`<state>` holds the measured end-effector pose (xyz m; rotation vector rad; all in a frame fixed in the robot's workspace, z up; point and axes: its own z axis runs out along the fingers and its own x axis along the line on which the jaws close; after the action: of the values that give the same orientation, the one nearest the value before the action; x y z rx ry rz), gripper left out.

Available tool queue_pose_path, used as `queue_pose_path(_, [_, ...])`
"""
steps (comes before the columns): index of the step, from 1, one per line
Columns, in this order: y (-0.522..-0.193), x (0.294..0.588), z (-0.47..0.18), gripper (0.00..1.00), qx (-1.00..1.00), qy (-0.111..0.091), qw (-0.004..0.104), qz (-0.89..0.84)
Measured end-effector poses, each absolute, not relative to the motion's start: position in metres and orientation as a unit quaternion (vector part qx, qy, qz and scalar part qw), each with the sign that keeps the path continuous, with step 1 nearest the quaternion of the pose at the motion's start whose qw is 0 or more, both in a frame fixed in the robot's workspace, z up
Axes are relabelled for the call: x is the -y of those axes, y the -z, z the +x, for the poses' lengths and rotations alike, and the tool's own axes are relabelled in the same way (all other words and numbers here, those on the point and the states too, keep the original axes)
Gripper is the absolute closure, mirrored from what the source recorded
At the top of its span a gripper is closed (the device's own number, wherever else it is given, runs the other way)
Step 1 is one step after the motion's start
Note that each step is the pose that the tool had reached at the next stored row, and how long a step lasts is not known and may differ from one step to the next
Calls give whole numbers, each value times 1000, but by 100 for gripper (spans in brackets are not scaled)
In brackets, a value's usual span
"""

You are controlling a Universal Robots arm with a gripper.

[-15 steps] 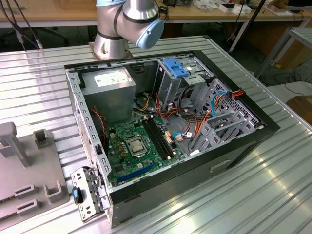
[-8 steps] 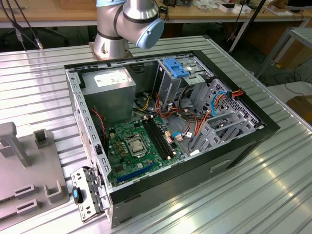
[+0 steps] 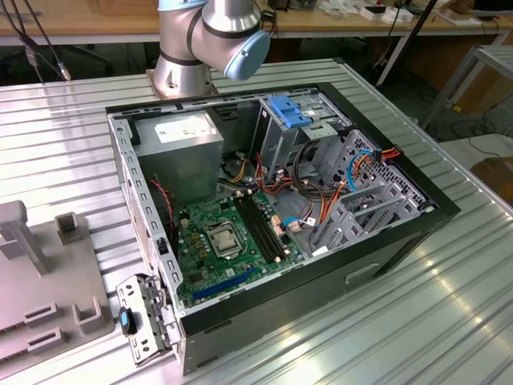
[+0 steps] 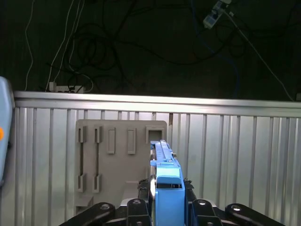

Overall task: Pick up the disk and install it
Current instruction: 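Pick up the disk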

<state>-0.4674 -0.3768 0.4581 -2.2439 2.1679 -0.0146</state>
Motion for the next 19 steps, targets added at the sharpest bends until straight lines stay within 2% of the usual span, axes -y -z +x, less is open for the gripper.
queue_pose_path(19, [-511, 377, -467, 63, -695, 5, 11, -719])
